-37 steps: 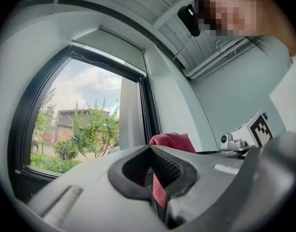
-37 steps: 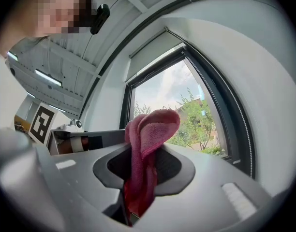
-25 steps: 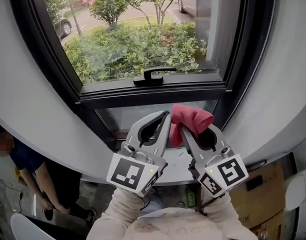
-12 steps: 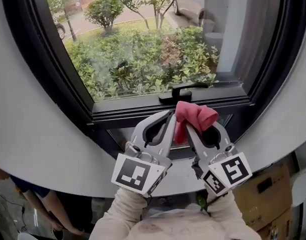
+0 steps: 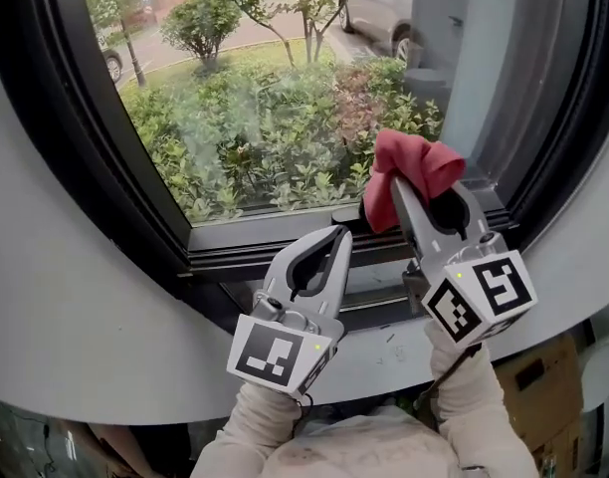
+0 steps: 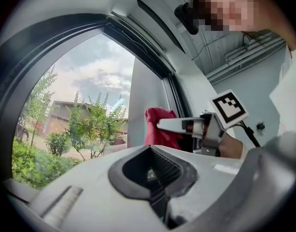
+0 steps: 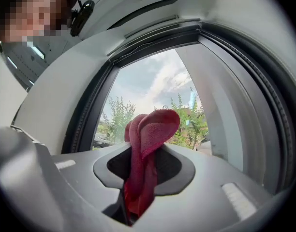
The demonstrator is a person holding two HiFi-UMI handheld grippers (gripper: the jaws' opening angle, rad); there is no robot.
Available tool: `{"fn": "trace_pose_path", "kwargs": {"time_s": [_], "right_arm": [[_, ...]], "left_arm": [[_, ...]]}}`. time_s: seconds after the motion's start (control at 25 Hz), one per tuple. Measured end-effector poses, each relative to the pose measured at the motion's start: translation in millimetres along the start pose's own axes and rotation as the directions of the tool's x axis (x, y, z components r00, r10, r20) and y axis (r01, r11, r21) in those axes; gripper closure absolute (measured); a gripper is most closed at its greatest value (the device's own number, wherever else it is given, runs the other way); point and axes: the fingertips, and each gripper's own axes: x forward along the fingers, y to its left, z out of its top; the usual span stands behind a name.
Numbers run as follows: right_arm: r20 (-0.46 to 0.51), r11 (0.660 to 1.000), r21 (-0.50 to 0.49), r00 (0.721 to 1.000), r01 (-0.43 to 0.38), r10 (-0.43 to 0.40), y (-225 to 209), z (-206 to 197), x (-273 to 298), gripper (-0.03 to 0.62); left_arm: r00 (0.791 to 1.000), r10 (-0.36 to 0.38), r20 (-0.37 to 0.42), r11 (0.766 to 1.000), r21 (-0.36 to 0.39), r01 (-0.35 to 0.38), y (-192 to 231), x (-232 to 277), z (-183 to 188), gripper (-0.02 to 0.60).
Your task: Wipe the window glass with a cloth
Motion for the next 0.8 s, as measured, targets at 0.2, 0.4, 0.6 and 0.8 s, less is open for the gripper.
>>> {"fn": "trace_pose_path", "kwargs": {"time_s": [0.2, 0.4, 0.6, 0.8], "right_arm": [[0.036, 0.993, -0.102, 0.997, 0.067, -0.064, -24, 51, 51, 0.467], [0.1, 0.958, -0.243, 0.986, 0.154, -0.133, -28, 106, 86, 0.467], [0.131, 0.917, -0.343, 0.977, 0.204, -0.168, -26, 133, 112, 0.467], [0.149, 0.905, -0.365, 0.973, 0.22, -0.177, -29, 123, 108, 0.468]], "left_arm": [[1.0, 0.019, -0.001, 1.0, -0.009, -0.019, 16, 8, -2, 0.581], [1.0, 0.014, 0.018, 1.0, -0.006, -0.014, 28, 12, 4, 0.581], [0.999, 0.019, 0.028, 1.0, -0.001, -0.019, 35, 14, 6, 0.581], [1.0, 0.021, 0.021, 1.0, -0.003, -0.021, 35, 20, 1, 0.581]]}}
